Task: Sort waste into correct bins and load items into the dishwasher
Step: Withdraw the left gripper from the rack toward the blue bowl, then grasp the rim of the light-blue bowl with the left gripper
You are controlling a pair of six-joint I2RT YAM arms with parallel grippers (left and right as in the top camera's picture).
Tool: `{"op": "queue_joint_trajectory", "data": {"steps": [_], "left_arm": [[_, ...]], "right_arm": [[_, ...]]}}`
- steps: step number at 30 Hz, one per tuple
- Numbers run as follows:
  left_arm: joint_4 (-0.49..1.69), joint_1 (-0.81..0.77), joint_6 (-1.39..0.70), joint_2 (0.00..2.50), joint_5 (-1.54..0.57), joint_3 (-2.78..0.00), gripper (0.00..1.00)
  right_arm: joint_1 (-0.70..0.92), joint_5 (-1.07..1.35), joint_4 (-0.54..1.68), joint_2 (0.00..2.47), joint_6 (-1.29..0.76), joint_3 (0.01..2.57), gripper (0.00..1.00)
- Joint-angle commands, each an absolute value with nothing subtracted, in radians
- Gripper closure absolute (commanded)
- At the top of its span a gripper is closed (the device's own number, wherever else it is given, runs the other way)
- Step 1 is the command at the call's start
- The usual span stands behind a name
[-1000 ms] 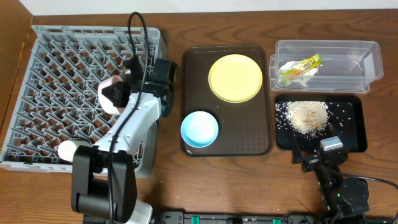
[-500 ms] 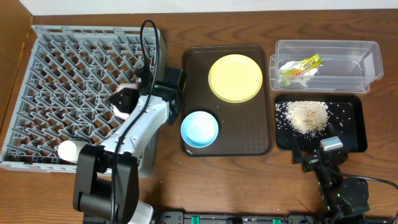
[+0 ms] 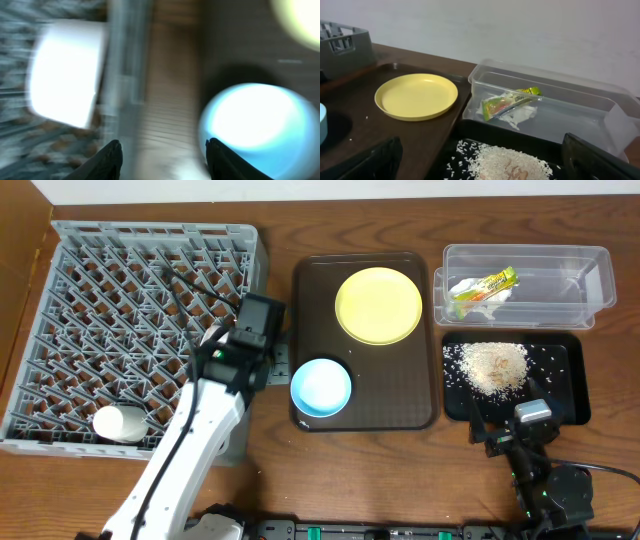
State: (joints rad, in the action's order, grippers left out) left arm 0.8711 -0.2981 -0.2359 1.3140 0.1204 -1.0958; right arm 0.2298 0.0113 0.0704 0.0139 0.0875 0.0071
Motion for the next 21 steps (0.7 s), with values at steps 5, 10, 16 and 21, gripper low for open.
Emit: {"op": "queue_joint_trajectory", "data": {"steps": [5, 10, 16, 21], "left_arm": [[0.826, -0.299, -0.267, 1.367, -0.149, -1.077, 0.46], [0.775, -0.299, -0.268, 1.512, -0.034, -1.049, 0.46], [0.742, -0.300, -0.268, 1.697, -0.169, -1.049, 0.56], [0.716, -0.301, -0.268, 1.743, -0.418, -1.049, 0.69]], "right_arm": [[0.223, 0.016, 0.075, 0.012, 0.083, 0.006, 0.01], [0.223, 0.016, 0.075, 0.012, 0.083, 0.006, 0.01], [0.223, 0.016, 0.074, 0.012, 0.083, 0.006, 0.01], [0.223, 0.016, 0.075, 0.012, 0.083, 0.006, 0.01]]}}
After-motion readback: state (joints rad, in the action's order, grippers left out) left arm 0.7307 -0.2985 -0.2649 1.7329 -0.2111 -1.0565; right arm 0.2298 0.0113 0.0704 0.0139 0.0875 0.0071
